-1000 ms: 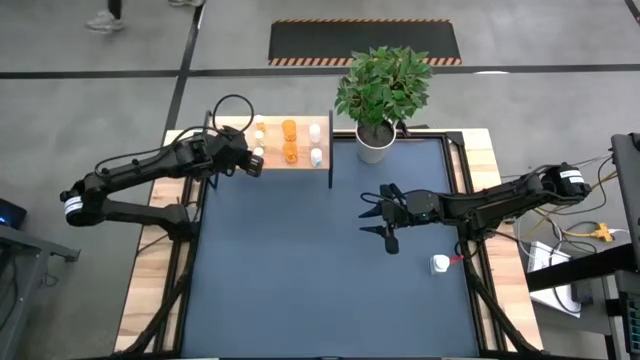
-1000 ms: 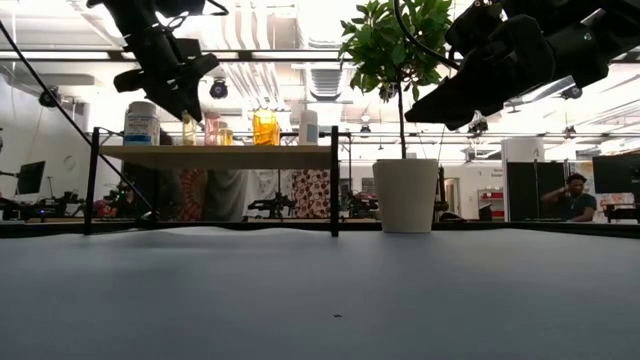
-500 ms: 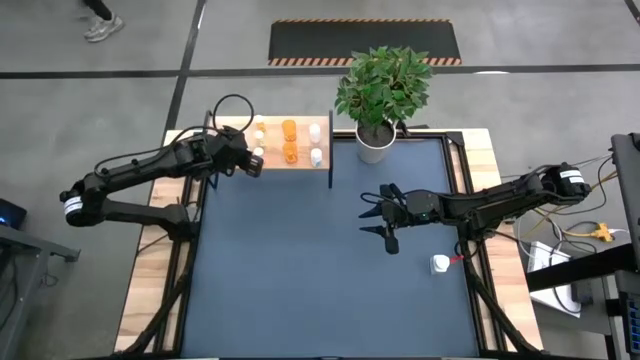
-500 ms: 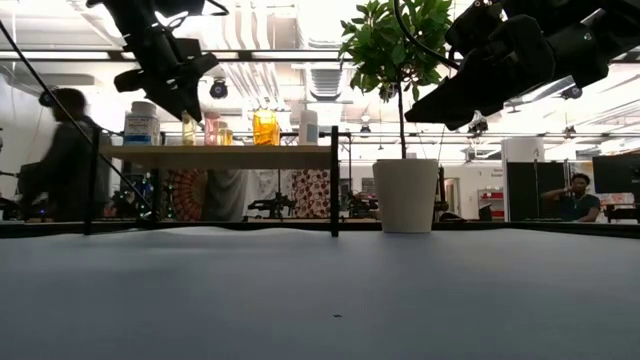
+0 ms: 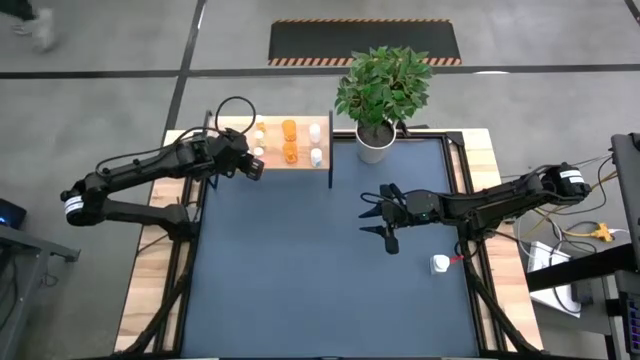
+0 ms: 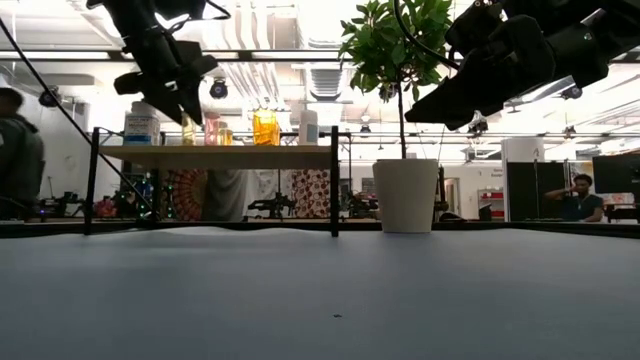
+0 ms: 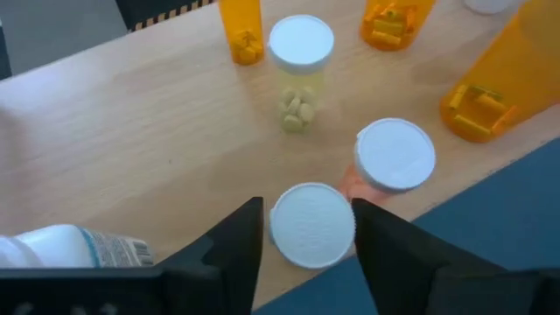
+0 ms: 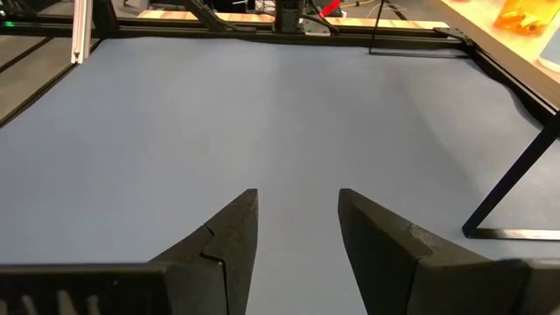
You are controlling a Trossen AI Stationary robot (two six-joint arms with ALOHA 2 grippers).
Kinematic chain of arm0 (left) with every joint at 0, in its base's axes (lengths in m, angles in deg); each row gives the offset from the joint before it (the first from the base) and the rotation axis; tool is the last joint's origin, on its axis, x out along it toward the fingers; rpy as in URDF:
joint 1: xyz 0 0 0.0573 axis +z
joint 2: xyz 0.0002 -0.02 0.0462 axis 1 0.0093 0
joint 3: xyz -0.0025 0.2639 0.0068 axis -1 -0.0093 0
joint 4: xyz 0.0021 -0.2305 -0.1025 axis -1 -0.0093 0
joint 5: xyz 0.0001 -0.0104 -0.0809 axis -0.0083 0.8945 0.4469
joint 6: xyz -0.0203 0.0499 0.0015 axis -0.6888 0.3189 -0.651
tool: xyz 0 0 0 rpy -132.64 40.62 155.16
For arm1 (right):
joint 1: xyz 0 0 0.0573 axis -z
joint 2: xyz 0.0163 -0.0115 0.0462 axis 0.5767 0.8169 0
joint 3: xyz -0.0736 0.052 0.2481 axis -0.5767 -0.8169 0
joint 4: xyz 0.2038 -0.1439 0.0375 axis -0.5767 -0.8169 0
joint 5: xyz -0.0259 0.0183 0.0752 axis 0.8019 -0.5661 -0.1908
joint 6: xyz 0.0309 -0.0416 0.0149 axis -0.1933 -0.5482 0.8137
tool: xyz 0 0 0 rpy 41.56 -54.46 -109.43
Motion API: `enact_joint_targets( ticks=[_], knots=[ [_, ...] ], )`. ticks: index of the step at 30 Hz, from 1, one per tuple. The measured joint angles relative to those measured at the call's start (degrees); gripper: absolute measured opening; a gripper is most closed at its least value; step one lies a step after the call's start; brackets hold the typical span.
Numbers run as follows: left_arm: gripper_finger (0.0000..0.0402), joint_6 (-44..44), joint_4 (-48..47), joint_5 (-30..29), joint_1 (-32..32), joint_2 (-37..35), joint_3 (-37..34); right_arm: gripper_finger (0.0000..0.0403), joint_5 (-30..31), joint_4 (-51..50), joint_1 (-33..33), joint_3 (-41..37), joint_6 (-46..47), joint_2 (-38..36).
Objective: Pick and place medicine bottles onto shelf by color
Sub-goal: Adjust the pill bottles on the shelf
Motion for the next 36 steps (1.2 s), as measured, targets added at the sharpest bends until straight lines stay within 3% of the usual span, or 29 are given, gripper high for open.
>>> enact_joint_targets(
  ticks=[9, 25, 29, 36],
  knots=[
    [0.0212, 1.5, 0.3, -0.5, 0.0, 0.0, 0.7, 0.0150, 0.0, 0.0, 0.0, 0.0, 0.0, 0.0],
    [0.0215, 8.4, 0.4, 1.4, 0.0, -0.3, 7.1, 0.0150, 0.0, 0.0, 0.0, 0.0, 0.0, 0.0],
    [0.0205, 11.8, 0.5, 7.4, -1.2, -0.4, 8.2, 0.0150, 0.0, 0.0, 0.0, 0.0, 0.0, 0.0],
    [0.0130, 13.5, 2.4, 6.9, -3.7, 1.5, 7.4, 0.0150, 0.0, 0.0, 0.0, 0.0, -0.7, 0.0]
  ],
)
